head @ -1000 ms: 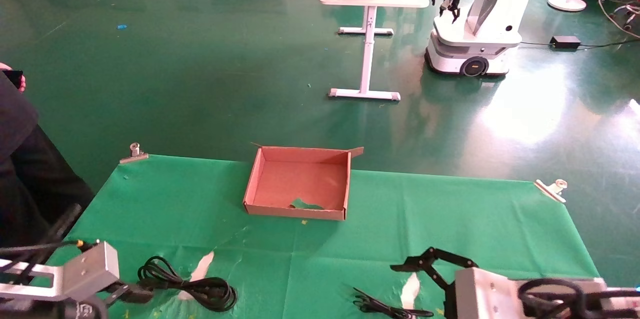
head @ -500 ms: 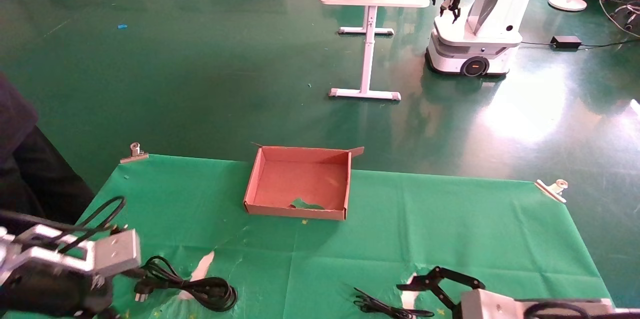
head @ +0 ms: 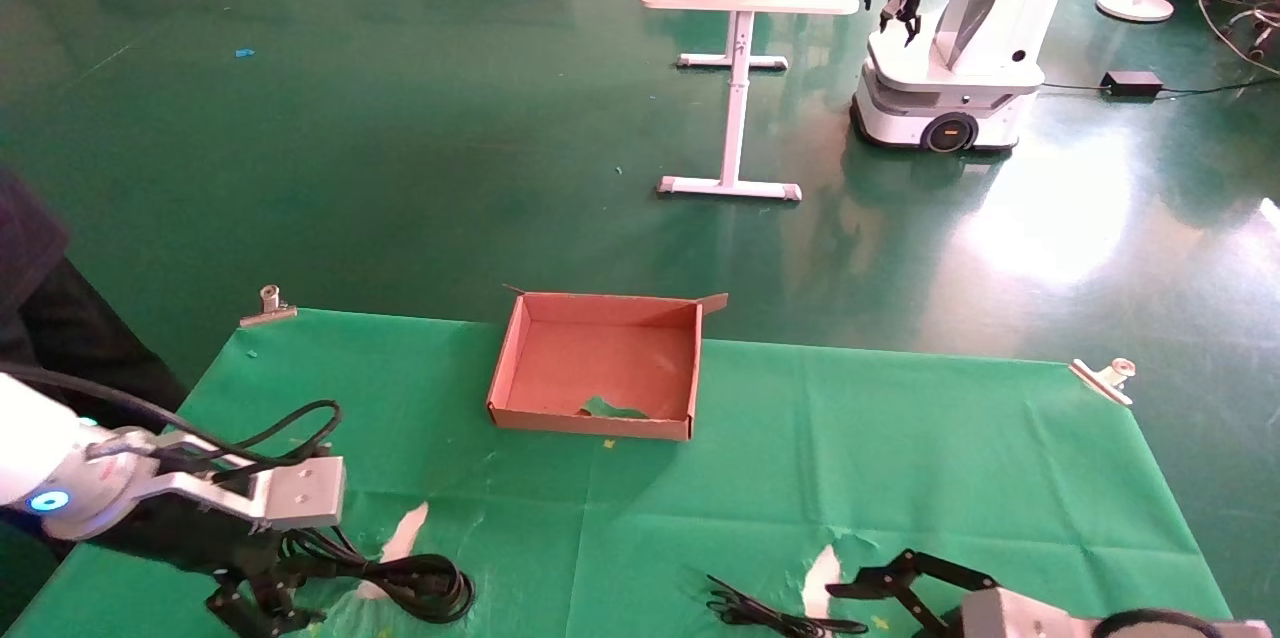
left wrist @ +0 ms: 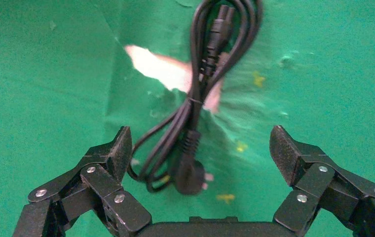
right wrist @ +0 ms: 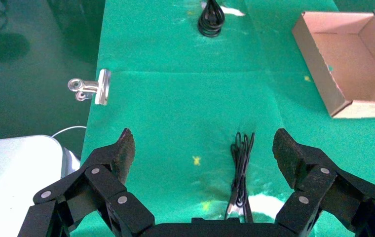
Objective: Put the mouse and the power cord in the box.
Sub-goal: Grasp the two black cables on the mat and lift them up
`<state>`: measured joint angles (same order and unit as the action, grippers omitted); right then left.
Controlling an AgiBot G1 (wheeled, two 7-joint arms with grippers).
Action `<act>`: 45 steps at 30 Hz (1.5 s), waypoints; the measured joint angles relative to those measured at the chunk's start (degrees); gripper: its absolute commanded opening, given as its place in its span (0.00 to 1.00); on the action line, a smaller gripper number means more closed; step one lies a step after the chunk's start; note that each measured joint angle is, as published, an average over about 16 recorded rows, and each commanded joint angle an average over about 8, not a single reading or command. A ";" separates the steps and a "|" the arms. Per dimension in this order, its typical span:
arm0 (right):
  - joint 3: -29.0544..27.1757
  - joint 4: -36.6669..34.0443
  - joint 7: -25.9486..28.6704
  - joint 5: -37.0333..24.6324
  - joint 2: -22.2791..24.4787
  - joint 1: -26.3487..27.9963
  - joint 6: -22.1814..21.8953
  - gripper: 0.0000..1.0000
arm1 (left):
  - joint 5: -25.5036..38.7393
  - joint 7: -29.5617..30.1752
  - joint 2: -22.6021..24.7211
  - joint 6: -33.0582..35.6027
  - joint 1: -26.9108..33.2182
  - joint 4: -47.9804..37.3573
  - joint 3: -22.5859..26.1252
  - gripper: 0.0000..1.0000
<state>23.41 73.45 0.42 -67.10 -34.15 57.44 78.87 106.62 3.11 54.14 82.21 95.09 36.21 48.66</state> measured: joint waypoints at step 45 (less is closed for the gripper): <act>13.66 -2.43 11.95 -33.55 -19.17 11.29 -10.44 1.00 | 3.39 -13.10 14.31 -9.27 5.21 -30.36 2.05 1.00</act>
<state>37.08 71.01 12.37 -100.64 -53.32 68.73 68.43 110.01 -9.98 68.45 72.95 100.30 5.85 50.72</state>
